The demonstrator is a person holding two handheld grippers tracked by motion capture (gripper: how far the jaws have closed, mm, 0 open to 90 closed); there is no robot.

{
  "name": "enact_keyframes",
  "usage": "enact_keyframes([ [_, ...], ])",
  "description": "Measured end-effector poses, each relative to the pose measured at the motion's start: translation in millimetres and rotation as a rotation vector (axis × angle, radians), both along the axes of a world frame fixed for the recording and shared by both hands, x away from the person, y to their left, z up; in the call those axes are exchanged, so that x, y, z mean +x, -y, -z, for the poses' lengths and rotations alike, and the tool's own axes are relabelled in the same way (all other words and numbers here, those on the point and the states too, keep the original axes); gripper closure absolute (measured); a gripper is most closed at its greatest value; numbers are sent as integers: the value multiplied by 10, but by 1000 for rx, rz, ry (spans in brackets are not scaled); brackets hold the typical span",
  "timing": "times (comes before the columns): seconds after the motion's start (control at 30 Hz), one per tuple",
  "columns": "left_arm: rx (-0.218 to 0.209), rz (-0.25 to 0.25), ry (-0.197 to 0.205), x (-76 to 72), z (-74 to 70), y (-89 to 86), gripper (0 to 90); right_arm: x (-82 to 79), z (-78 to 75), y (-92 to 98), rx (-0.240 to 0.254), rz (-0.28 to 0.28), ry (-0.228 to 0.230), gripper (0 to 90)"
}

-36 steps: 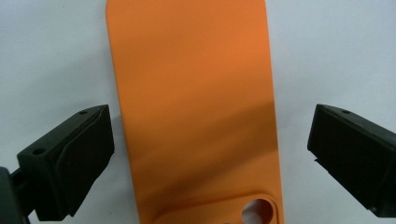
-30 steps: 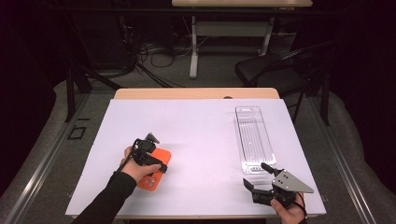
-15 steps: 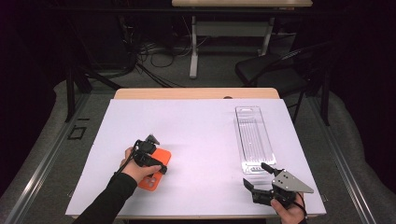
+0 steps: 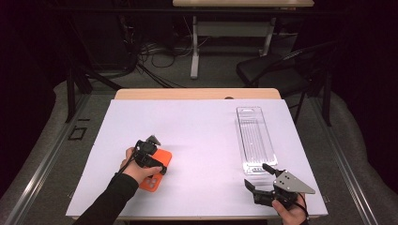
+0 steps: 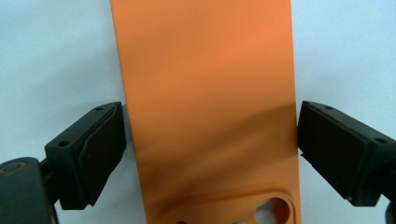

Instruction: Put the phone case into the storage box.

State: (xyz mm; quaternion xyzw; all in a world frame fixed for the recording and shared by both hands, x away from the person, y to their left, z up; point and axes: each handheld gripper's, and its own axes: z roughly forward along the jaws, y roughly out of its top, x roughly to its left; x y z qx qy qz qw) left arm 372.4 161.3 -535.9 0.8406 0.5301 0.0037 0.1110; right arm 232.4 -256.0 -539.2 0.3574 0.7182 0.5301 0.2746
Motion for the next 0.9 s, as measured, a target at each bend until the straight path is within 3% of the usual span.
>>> enact_keyframes([
  [0.17, 37, 6, 9, -6, -2, 30, 130, 1, 0, 5, 0, 2, -2, 141],
  [0.9, 67, -11, 5, -2, 4, 71, 135, 2, 2, 5, 2, 4, -3, 141],
])
